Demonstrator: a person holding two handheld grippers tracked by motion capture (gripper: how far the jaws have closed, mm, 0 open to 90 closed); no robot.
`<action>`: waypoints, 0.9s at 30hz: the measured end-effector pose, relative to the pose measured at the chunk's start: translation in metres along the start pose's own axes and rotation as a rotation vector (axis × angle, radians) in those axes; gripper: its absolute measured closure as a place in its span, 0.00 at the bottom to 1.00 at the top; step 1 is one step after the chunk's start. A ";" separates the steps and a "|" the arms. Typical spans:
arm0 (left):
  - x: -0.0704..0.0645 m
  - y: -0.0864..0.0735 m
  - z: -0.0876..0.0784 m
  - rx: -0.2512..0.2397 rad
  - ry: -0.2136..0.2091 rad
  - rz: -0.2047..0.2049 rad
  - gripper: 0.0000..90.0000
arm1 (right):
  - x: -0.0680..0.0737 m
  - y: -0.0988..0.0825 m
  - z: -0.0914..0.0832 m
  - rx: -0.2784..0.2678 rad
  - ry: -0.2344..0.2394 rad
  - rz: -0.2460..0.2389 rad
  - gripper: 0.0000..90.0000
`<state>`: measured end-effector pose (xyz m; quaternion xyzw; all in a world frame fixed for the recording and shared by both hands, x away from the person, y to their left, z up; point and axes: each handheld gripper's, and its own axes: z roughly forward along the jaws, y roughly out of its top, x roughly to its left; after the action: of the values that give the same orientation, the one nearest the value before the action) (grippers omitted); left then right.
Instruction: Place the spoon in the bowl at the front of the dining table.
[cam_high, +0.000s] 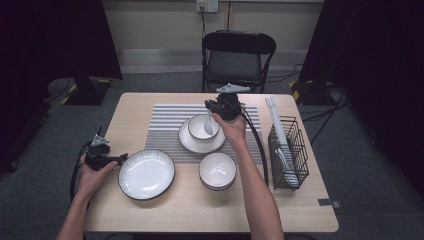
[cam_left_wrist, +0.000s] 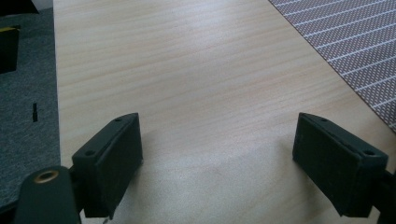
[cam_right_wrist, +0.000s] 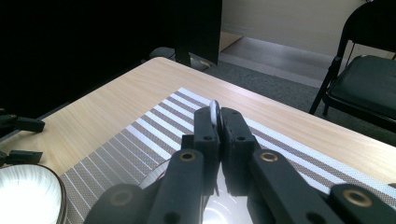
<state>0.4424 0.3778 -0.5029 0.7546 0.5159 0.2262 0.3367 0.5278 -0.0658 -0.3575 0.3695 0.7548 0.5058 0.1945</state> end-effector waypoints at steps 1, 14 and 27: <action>0.000 0.000 0.000 0.000 0.000 0.000 0.17 | 0.000 0.000 0.000 -0.002 -0.007 -0.001 0.96; 0.000 0.000 0.000 0.000 0.000 -0.001 0.17 | -0.004 -0.010 0.002 0.013 -0.002 0.016 0.96; 0.000 0.000 0.000 0.001 0.001 -0.004 0.17 | -0.003 -0.020 0.004 0.034 0.000 0.002 0.96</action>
<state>0.4422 0.3773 -0.5028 0.7536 0.5177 0.2257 0.3364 0.5245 -0.0698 -0.3774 0.3736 0.7630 0.4930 0.1877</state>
